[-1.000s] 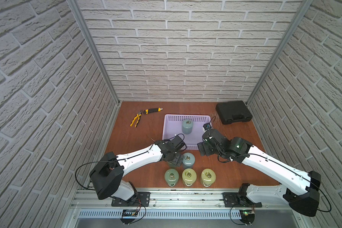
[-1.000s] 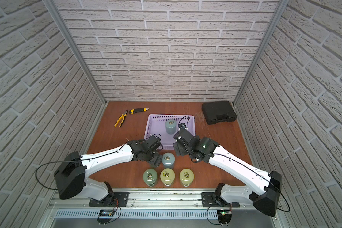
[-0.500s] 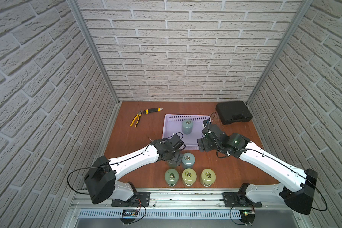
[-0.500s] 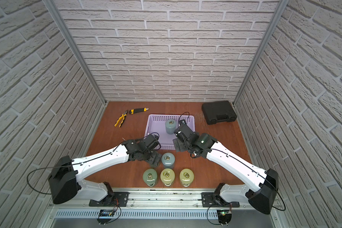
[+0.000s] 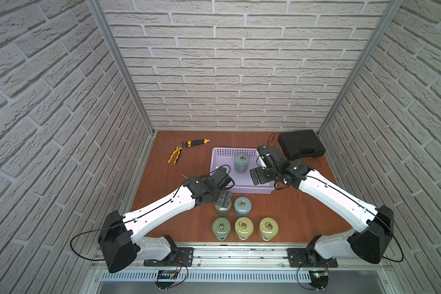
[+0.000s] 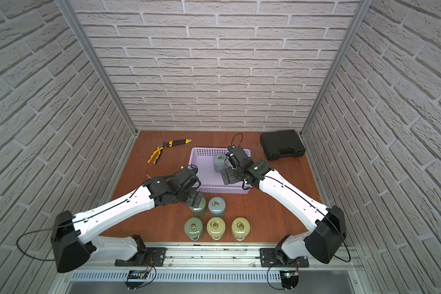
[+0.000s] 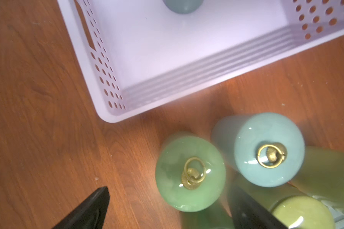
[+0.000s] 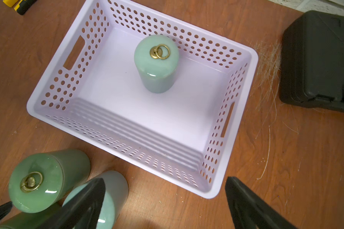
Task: Take the tea canister out of the basket
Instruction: Place the tea canister at the center of the board.
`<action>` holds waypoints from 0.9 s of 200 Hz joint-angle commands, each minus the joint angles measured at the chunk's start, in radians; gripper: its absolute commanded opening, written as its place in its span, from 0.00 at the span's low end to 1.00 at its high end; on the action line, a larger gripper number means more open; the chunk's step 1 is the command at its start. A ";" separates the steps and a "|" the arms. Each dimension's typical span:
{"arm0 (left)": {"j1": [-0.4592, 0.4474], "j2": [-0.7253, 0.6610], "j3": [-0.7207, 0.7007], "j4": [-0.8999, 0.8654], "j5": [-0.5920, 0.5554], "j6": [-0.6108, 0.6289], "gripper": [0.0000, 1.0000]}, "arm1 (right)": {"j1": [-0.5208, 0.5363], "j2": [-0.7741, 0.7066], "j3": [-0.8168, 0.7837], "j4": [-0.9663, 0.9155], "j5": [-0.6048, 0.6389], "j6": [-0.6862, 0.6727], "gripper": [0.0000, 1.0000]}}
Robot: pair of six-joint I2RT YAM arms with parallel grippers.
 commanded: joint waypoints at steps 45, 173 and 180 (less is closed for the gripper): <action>0.077 -0.167 -0.094 0.084 -0.036 0.036 0.98 | -0.059 0.139 0.131 0.040 -0.110 -0.154 0.99; 0.113 -0.285 -0.161 0.172 -0.067 0.035 0.98 | -0.138 0.445 0.435 -0.091 -0.214 -0.290 1.00; 0.113 -0.286 -0.160 0.170 -0.070 0.033 0.98 | -0.139 0.459 0.447 -0.093 -0.214 -0.294 1.00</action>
